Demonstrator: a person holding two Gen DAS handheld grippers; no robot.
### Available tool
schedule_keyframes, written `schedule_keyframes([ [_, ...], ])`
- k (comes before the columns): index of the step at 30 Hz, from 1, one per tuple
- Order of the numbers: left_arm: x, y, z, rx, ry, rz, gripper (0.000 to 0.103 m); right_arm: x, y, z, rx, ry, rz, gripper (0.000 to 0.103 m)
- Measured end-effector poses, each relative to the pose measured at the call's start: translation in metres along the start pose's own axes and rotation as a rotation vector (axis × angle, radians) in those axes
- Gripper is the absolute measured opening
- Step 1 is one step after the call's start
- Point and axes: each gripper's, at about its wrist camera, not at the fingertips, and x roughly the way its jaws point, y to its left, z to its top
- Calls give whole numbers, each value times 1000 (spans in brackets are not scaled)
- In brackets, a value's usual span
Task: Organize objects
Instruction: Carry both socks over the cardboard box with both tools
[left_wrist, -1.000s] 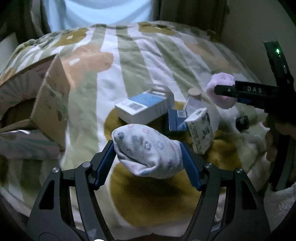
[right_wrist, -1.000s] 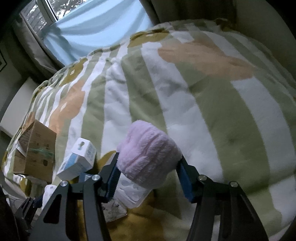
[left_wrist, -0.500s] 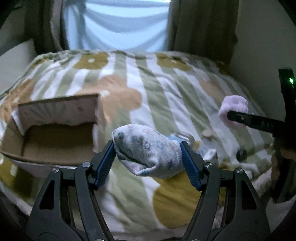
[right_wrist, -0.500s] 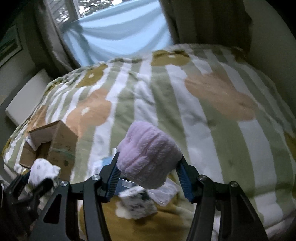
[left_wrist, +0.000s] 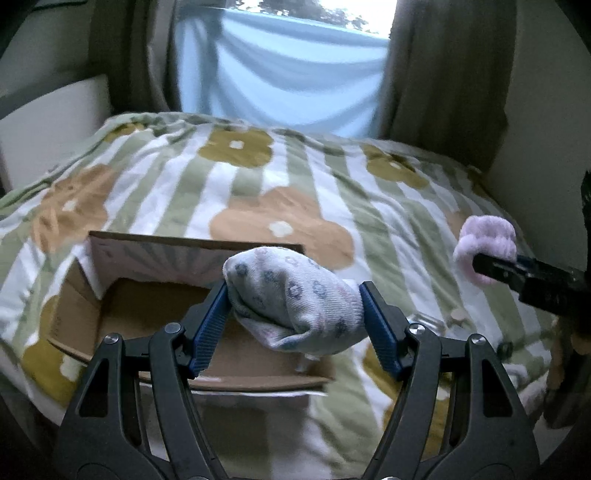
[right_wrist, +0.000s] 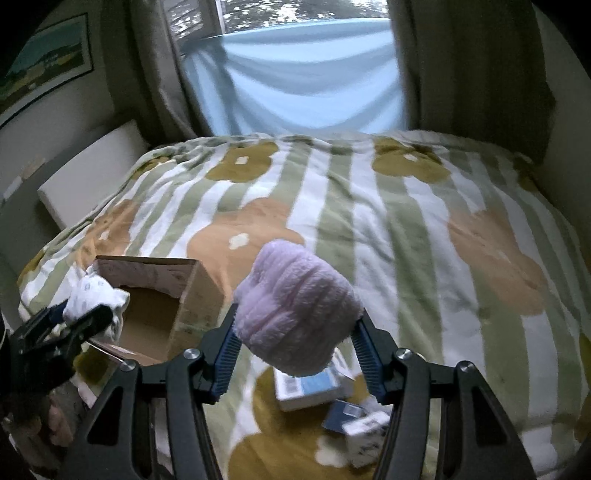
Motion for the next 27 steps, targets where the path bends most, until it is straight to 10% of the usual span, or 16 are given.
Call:
schedule_keyframes([
  [27, 48, 184, 6, -136, 69, 116, 67, 109, 206, 16, -272, 114, 200, 53],
])
